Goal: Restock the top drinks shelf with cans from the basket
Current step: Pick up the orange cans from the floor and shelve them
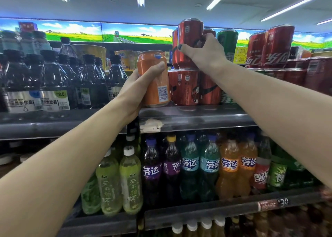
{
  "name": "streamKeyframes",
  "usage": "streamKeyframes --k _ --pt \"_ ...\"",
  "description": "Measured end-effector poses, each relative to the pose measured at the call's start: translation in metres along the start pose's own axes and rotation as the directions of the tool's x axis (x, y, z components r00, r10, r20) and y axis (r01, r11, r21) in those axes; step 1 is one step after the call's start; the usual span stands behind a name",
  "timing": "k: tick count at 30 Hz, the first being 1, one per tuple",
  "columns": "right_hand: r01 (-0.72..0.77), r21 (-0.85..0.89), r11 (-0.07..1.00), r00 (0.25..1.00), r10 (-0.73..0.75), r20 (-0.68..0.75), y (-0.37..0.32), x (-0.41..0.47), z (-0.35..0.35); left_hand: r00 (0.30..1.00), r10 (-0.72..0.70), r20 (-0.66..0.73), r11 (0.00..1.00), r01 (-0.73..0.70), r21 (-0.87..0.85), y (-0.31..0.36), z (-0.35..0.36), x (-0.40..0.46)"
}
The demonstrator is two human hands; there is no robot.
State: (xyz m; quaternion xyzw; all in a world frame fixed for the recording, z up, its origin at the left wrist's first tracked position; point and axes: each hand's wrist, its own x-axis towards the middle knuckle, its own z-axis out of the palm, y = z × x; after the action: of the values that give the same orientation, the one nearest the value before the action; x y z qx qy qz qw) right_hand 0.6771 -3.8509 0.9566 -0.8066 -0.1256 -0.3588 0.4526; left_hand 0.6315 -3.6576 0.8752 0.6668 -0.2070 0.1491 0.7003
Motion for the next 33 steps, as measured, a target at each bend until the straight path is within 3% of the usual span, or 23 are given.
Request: streamKeyframes --k 16,33 --pt "0.080 -0.085 0.993 0.996 -0.083 -0.025 0.001 -0.007 0.003 0.999 -0.030 -0.016 0.999 0.030 0.046 0.002 0.006 -0.003" --pt "0.055 -0.111 0.992 0.998 -0.055 0.004 -0.003 -0.019 -0.003 0.998 -0.036 -0.050 0.998 0.038 0.056 0.001 0.003 -0.003"
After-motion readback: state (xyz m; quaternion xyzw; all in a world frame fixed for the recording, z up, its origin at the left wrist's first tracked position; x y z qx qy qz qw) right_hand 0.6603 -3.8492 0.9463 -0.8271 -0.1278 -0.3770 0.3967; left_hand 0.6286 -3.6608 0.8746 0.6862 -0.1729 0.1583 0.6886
